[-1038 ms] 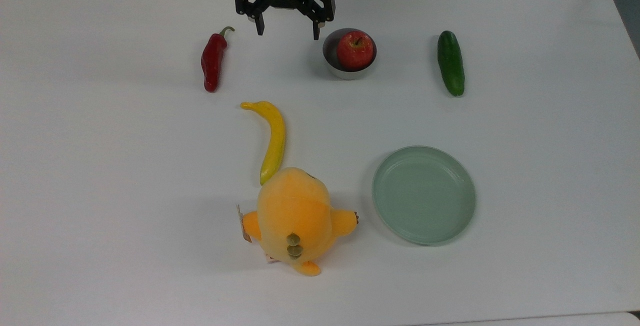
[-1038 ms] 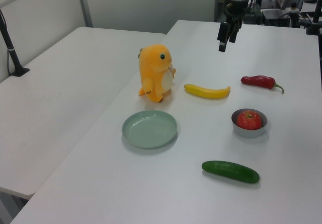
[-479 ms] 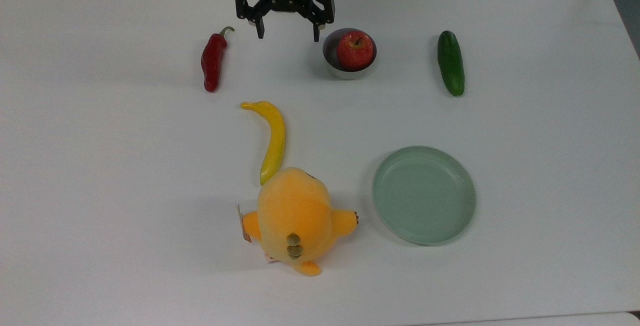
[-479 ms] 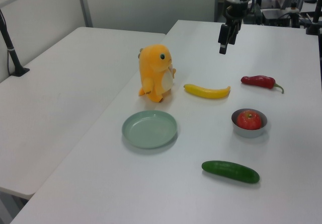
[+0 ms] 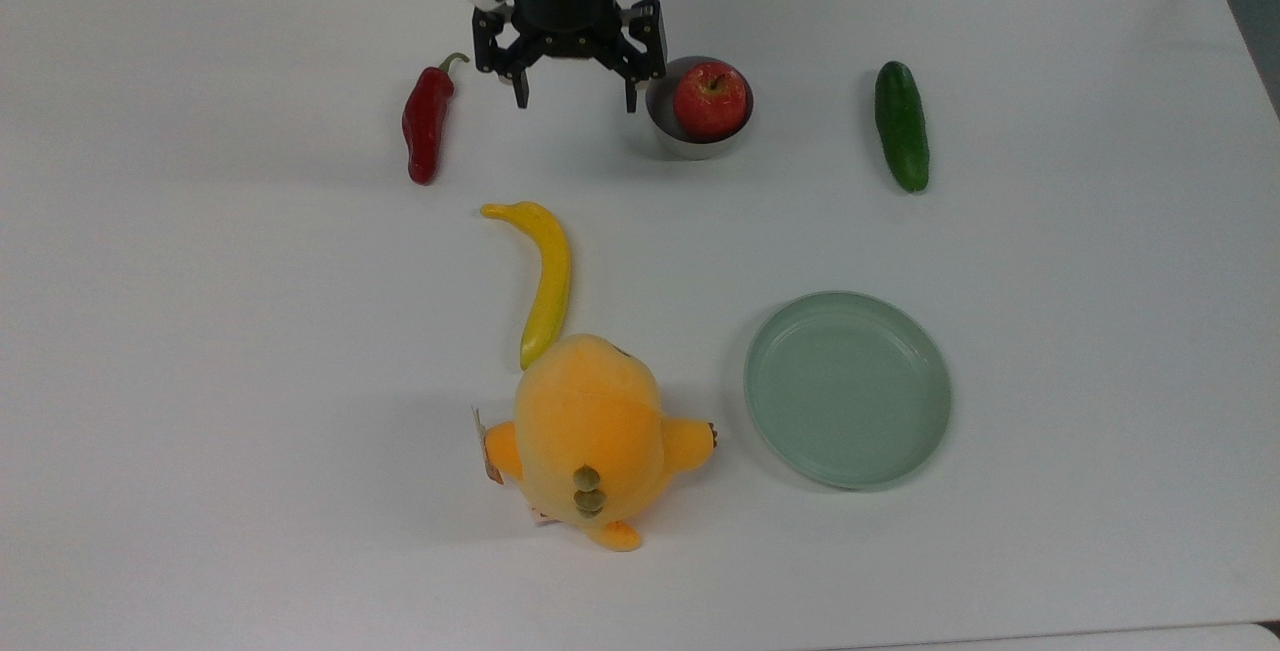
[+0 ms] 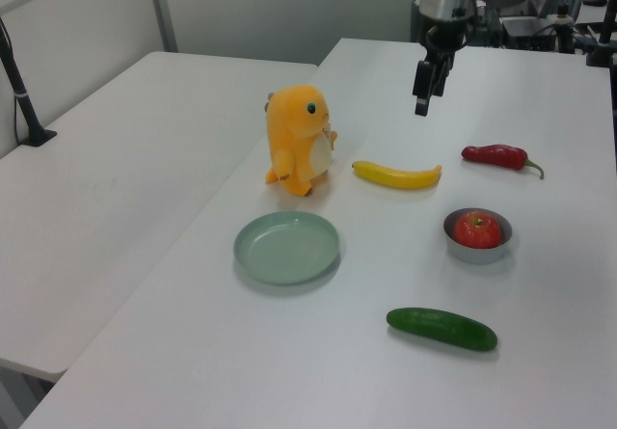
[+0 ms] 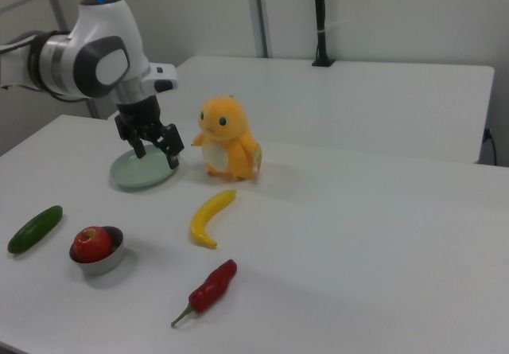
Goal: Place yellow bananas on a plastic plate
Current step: 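Lower the gripper onto the yellow banana and close on it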
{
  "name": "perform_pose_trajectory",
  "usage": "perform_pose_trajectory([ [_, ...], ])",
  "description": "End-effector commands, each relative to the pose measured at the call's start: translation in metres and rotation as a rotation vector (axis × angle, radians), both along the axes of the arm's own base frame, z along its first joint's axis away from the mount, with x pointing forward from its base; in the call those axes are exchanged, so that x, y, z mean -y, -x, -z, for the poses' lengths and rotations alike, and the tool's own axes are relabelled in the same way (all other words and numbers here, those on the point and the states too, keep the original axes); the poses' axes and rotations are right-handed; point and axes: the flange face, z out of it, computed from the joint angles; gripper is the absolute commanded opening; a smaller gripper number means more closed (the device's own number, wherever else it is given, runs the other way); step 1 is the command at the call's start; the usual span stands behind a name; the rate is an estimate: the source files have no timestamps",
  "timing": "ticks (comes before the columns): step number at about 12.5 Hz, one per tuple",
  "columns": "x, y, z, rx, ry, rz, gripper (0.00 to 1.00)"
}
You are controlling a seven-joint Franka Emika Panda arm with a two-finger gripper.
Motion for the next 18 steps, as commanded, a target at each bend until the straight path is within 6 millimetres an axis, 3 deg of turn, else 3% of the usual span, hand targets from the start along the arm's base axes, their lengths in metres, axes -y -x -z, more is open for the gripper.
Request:
perform_pose_trajectory([
  [1, 0.003, -0.019, 0.031, 0.029, 0.049, -0.039, 1.0],
  [5, 0.011, -0.048, 0.104, 0.052, 0.15, -0.08, 1.0],
  [7, 0.014, -0.055, 0.13, 0.052, 0.179, -0.091, 1.0],
  [13, 0.01, -0.056, 0.164, 0.006, 0.191, -0.106, 1.0],
  [17, 0.007, -0.055, 0.177, -0.013, 0.195, -0.114, 1.0],
  [18, 0.008, -0.055, 0.178, -0.014, 0.211, -0.125, 0.89],
])
